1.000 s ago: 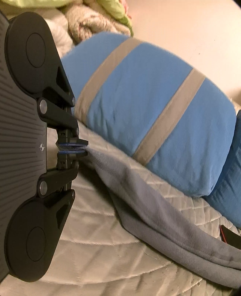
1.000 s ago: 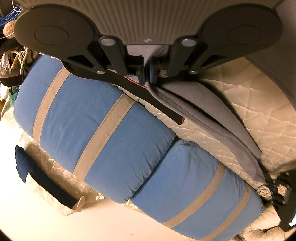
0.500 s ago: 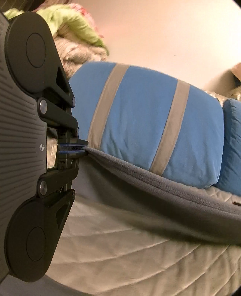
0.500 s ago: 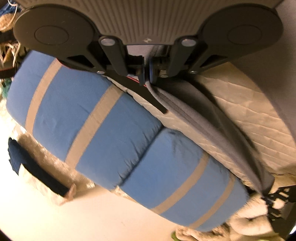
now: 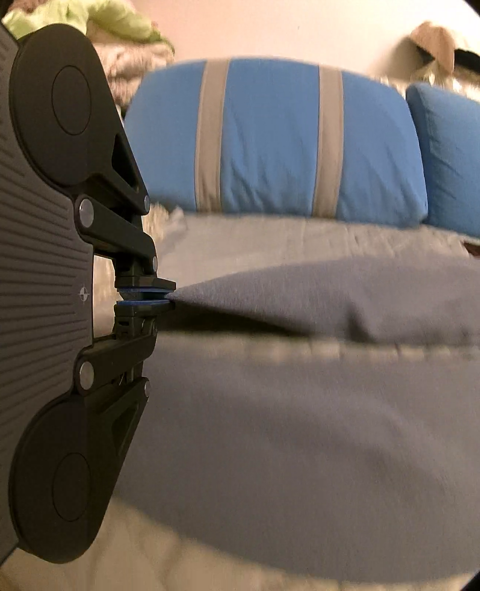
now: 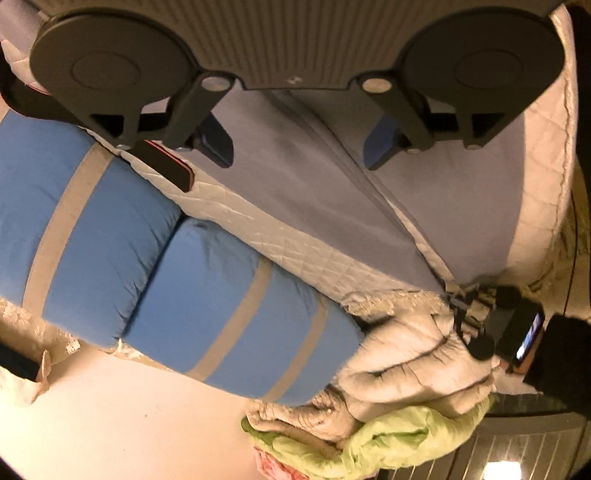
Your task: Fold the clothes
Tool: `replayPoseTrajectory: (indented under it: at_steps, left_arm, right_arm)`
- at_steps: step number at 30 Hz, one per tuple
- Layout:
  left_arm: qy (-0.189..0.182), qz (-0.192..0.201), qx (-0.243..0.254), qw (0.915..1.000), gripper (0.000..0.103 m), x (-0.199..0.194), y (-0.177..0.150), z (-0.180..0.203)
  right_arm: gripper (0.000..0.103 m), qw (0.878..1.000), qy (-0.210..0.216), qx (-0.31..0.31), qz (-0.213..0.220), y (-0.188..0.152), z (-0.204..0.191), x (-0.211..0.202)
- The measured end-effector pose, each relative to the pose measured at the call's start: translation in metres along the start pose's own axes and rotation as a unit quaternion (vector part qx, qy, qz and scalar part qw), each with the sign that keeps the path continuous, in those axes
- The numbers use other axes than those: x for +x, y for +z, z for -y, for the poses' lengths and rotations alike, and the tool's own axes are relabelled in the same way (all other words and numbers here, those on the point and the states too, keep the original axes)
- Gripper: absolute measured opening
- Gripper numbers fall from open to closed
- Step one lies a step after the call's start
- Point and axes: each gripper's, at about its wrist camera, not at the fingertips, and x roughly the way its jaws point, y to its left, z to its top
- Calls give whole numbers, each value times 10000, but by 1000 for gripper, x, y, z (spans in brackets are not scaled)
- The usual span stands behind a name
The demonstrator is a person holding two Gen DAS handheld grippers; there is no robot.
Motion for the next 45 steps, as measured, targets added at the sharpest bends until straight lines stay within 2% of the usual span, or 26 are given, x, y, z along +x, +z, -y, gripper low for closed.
replayPoseTrajectory:
  at_steps: [6, 8, 9, 10, 11, 12, 13, 15, 17, 21, 23, 25, 27, 29, 30, 32, 33, 36, 38, 41, 42, 44, 45]
  left_arm:
    - [-617, -109, -225, 9978, 6, -1, -2, -3]
    - [-1135, -67, -758, 9906, 7, -4, -7, -22]
    - [-1417, 77, -1252, 9819, 13, -5, -12, -39]
    - [-1697, 254, -1798, 9686, 21, -7, -18, -59]
    - [-1830, 427, -2375, 9530, 42, -8, -24, -76]
    - [-1902, 548, -3044, 9318, 61, -5, -33, -90]
    - [-1959, 652, -3722, 9049, 65, -1, -43, -105]
    - [-2037, 653, -4705, 8561, 66, 18, -61, -122]
    - [-1989, 415, -5270, 8252, 66, 43, -72, -124]
    - [-1992, -224, -6121, 7649, 57, 92, -94, -115]
    - [-2107, -330, -6420, 7364, 57, 106, -105, -110]
    - [-2224, -228, -6711, 7069, 53, 111, -116, -106]
    - [-2393, -130, -6952, 6777, 3, 116, -125, -105]
    - [-2646, -74, -7125, 6498, 3, 122, -132, -109]
    - [-2596, -66, -7027, 6624, 3, 123, -130, -112]
    - [-2432, -135, -6734, 6980, 3, 125, -121, -121]
    - [-2325, -156, -6675, 7072, 3, 123, -118, -126]
    - [-1935, -137, -6595, 7263, 3, 129, -114, -146]
    - [-1642, -128, -6427, 7482, 3, 133, -108, -158]
    - [-1283, -229, -6324, 7636, 5, 142, -97, -164]
    - [-1166, -265, -6292, 7680, 9, 145, -93, -166]
    - [-954, -425, -6371, 7637, 10, 152, -90, -166]
    - [-851, -524, -6481, 7550, 14, 152, -92, -166]
  right_arm:
    - [88, 9996, -248, -11, -100, -2, 0, 7]
    - [88, 9994, -324, 36, -88, -2, 2, 6]
    - [88, 9993, -362, 60, -82, -3, 3, 6]
    - [89, 9991, -400, 83, -76, -3, 4, 5]
    - [89, 9990, -423, 111, -73, -2, 4, 5]
    - [89, 9989, -433, 141, -69, -2, 5, 6]
    - [89, 9989, -440, 170, -63, -2, 5, 6]
    - [90, 9987, -479, 161, -65, -2, 5, 7]
    - [90, 9986, -507, 133, -72, -3, 4, 6]
    - [90, 9984, -556, 75, -86, -5, 2, 6]
    - [90, 9983, -576, 82, -62, -4, 3, 5]
    - [90, 9982, -586, 93, -44, -4, 3, 4]
    - [90, 9982, -603, 75, -29, -3, 3, 5]
    - [90, 9980, -633, 61, 6, -2, 4, 4]
    - [90, 9979, -648, 54, 23, -2, 4, 3]
    - [90, 9977, -679, 41, 58, -1, 4, 2]
    - [90, 9976, -685, 65, 65, -1, 5, 2]
    - [90, 9971, -753, 80, 50, -2, 7, 3]
    - [90, 9972, -745, 87, 37, -3, 8, 4]
    - [90, 9973, -730, 98, 16, -3, 8, 6]
    - [90, 9972, -735, 93, -1, -4, 8, 7]
    - [90, 9970, -763, 87, -19, -5, 8, 7]
    - [90, 9969, -776, 86, -18, -5, 9, 7]
